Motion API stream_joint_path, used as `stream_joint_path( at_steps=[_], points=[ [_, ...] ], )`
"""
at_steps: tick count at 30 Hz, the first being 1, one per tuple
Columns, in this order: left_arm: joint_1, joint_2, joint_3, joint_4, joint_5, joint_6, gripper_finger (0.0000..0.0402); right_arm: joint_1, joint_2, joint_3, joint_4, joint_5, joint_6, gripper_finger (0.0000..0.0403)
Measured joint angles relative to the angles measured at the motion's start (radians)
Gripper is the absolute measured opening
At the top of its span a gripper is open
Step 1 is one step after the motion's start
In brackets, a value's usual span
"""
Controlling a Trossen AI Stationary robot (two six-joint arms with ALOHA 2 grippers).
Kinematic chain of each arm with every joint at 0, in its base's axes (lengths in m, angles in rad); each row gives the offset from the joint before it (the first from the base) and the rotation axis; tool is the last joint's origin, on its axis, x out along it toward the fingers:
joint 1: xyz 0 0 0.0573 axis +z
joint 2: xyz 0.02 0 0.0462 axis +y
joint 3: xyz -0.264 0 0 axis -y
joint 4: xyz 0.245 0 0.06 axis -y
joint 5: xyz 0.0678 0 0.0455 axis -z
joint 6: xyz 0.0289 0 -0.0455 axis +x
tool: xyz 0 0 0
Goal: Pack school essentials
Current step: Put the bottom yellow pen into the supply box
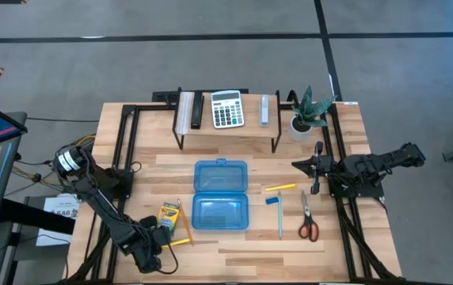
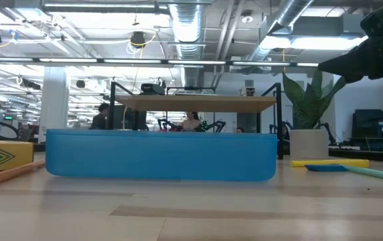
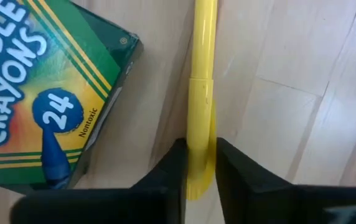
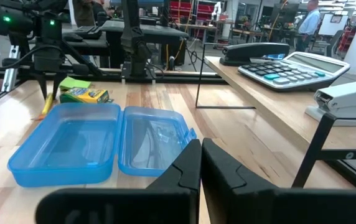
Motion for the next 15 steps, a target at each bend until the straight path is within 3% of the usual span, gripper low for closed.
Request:
stream_joint_path(
  at_steps=[15],
  points=[
    [0.007, -0.079, -0.009, -0.038, -0.008, 0.002, 0.0014, 0.000, 0.000, 0.000, 0.000, 0.000, 0.000, 0.0033]
  ],
)
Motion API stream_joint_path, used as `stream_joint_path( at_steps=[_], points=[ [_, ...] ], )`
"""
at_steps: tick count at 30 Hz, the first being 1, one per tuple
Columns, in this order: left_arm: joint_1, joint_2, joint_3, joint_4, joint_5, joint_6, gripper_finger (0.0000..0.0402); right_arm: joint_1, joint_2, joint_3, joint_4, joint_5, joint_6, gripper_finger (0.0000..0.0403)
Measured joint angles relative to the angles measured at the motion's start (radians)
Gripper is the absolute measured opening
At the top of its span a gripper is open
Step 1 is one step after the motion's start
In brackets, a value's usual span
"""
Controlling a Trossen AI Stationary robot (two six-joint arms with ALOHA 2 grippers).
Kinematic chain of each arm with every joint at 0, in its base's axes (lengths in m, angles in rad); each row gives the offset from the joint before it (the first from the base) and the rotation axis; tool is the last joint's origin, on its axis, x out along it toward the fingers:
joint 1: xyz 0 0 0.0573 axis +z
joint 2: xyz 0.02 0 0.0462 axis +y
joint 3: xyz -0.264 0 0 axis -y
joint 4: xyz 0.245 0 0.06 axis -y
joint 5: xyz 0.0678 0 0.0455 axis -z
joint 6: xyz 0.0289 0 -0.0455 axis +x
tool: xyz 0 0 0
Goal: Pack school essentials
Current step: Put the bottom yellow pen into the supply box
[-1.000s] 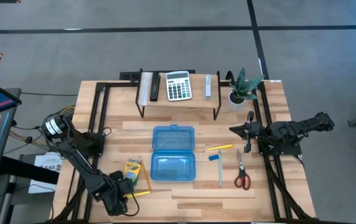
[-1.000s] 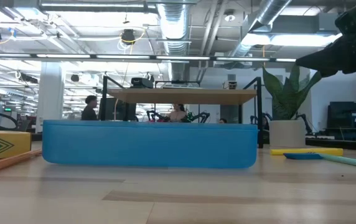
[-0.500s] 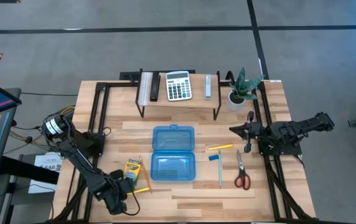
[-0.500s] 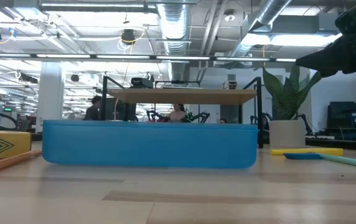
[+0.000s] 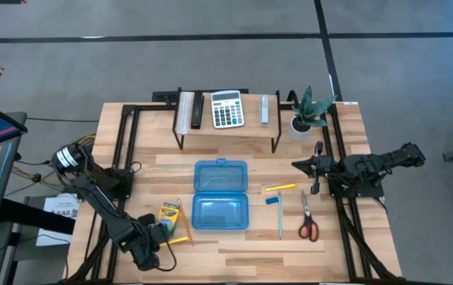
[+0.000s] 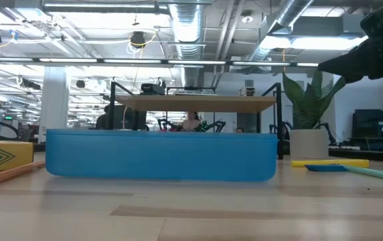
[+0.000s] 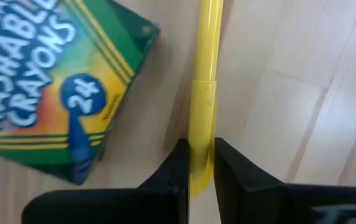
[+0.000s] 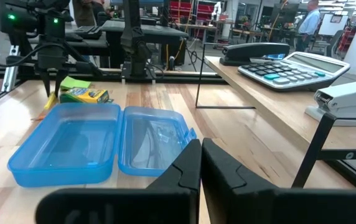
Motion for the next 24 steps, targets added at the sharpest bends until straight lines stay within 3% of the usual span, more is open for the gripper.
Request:
stream_joint_path(
  at_steps=[24],
  points=[
    [0.055, -0.062, 0.003, -0.035, 0.064, 0.080, 0.0016, 0.000, 0.000, 0.000, 0.000, 0.000, 0.000, 0.0033]
  ],
)
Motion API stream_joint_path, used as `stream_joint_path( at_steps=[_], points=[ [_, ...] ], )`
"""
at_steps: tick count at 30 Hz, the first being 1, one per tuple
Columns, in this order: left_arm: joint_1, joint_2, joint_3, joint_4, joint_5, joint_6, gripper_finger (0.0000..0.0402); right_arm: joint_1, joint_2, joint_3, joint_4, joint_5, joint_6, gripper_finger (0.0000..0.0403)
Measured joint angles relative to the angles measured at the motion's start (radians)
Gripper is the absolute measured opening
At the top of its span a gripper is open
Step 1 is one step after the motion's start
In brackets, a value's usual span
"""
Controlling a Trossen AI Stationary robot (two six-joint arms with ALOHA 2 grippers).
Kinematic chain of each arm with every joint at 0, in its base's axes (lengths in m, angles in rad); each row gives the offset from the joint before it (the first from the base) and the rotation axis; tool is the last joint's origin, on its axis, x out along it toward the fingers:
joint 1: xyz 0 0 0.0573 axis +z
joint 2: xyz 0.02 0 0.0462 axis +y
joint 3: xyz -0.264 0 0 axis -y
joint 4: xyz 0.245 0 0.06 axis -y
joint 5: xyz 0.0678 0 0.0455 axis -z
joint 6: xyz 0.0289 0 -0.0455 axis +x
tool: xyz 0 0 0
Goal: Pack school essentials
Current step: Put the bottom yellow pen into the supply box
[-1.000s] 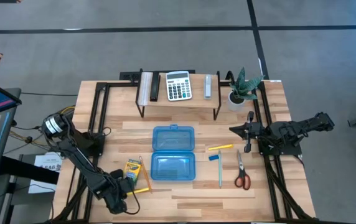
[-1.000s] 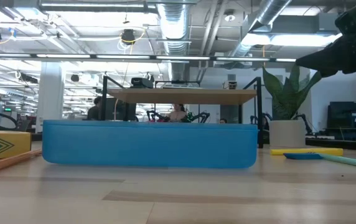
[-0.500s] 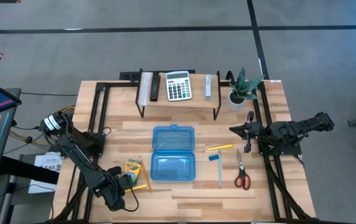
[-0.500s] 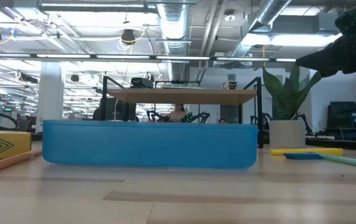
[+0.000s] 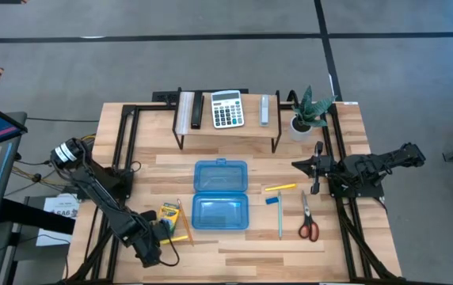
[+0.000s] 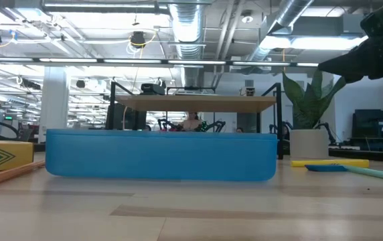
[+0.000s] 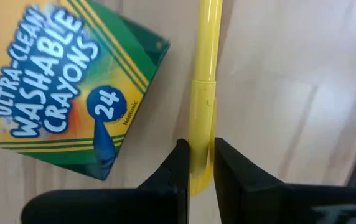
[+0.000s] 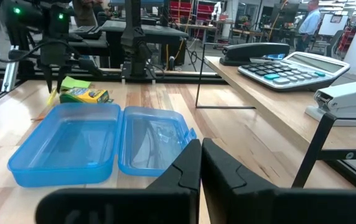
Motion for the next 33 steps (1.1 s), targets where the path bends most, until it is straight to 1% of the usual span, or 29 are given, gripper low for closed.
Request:
stream_joint_path(
  at_steps=[7, 11, 16, 19, 23, 28, 31, 33],
  points=[
    [0.006, -0.087, 0.001, -0.005, -0.071, 0.027, 0.0016, 0.000, 0.000, 0.000, 0.000, 0.000, 0.000, 0.0033],
    [0.048, -0.129, 0.001, -0.005, -0.102, 0.101, 0.0016, 0.000, 0.000, 0.000, 0.000, 0.000, 0.000, 0.0033],
    [0.169, -0.155, 0.001, 0.002, -0.107, 0.281, 0.0016, 0.000, 0.000, 0.000, 0.000, 0.000, 0.000, 0.0033],
    [0.253, -0.157, 0.001, 0.023, -0.091, 0.417, 0.0016, 0.000, 0.000, 0.000, 0.000, 0.000, 0.000, 0.0033],
    [0.370, -0.157, 0.001, 0.085, -0.047, 0.581, 0.0016, 0.000, 0.000, 0.000, 0.000, 0.000, 0.000, 0.0033],
    [0.494, -0.157, 0.002, 0.206, -0.007, 0.758, 0.0016, 0.000, 0.000, 0.000, 0.000, 0.000, 0.000, 0.0033],
    [0.541, -0.157, 0.002, 0.275, 0.029, 0.834, 0.0016, 0.000, 0.000, 0.000, 0.000, 0.000, 0.000, 0.0033],
    [0.563, -0.157, 0.002, 0.295, 0.035, 0.865, 0.0016, 0.000, 0.000, 0.000, 0.000, 0.000, 0.000, 0.0033]
  ],
)
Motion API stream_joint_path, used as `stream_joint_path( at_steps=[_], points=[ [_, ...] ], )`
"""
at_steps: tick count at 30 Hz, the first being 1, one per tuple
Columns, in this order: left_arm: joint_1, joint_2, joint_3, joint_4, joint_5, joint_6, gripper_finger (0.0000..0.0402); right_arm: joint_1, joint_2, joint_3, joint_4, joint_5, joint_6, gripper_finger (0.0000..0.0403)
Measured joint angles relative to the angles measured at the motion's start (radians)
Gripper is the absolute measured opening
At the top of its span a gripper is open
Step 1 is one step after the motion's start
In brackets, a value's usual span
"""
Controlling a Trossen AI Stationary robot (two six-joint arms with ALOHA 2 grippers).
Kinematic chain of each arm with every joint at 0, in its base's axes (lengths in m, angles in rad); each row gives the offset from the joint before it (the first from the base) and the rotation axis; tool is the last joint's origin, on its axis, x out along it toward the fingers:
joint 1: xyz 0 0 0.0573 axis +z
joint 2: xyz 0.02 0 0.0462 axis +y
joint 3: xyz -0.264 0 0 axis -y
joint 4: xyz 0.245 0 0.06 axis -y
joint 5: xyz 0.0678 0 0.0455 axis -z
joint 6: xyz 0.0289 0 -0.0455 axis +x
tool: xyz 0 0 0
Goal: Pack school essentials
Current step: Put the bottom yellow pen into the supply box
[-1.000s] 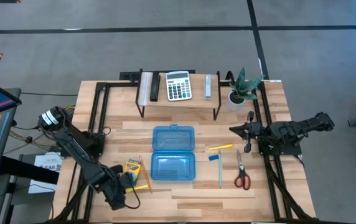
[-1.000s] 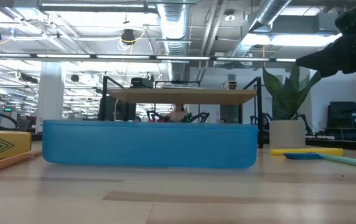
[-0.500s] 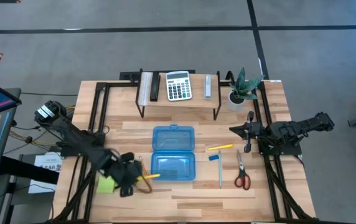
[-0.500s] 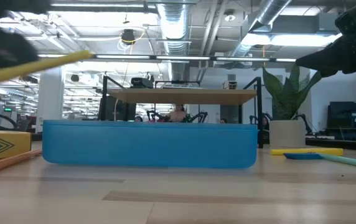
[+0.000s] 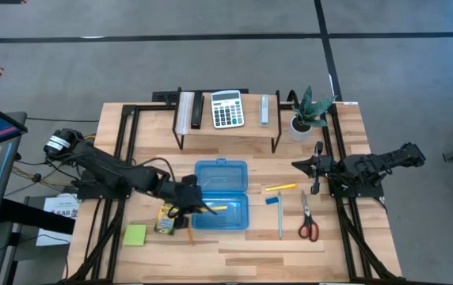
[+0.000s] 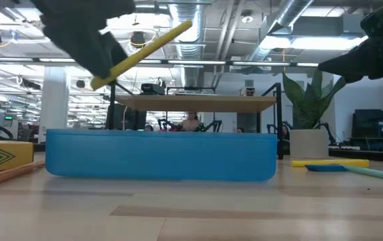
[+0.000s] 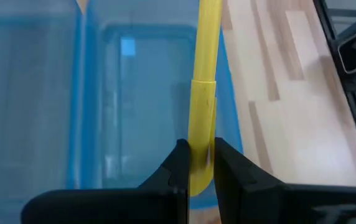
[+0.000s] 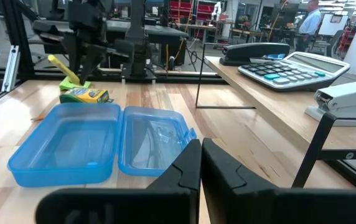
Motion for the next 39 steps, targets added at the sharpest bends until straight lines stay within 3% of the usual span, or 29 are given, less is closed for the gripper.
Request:
stream_joint_path(
  at_steps=[16, 22, 27, 39],
  points=[
    [0.028, 0.001, 0.000, 0.011, -0.011, 0.040, 0.0016, 0.000, 0.000, 0.000, 0.000, 0.000, 0.000, 0.0033],
    [0.028, 0.124, 0.019, 0.061, 0.031, 0.073, 0.0016, 0.000, 0.001, 0.000, 0.001, 0.000, 0.000, 0.0033],
    [0.033, 0.203, 0.098, -0.010, 0.040, 0.104, 0.0018, 0.000, 0.000, -0.001, 0.003, 0.000, 0.000, 0.0033],
    [0.046, 0.216, 0.132, -0.082, 0.012, 0.103, 0.0086, 0.000, 0.002, 0.000, 0.002, 0.000, 0.000, 0.0033]
  ],
)
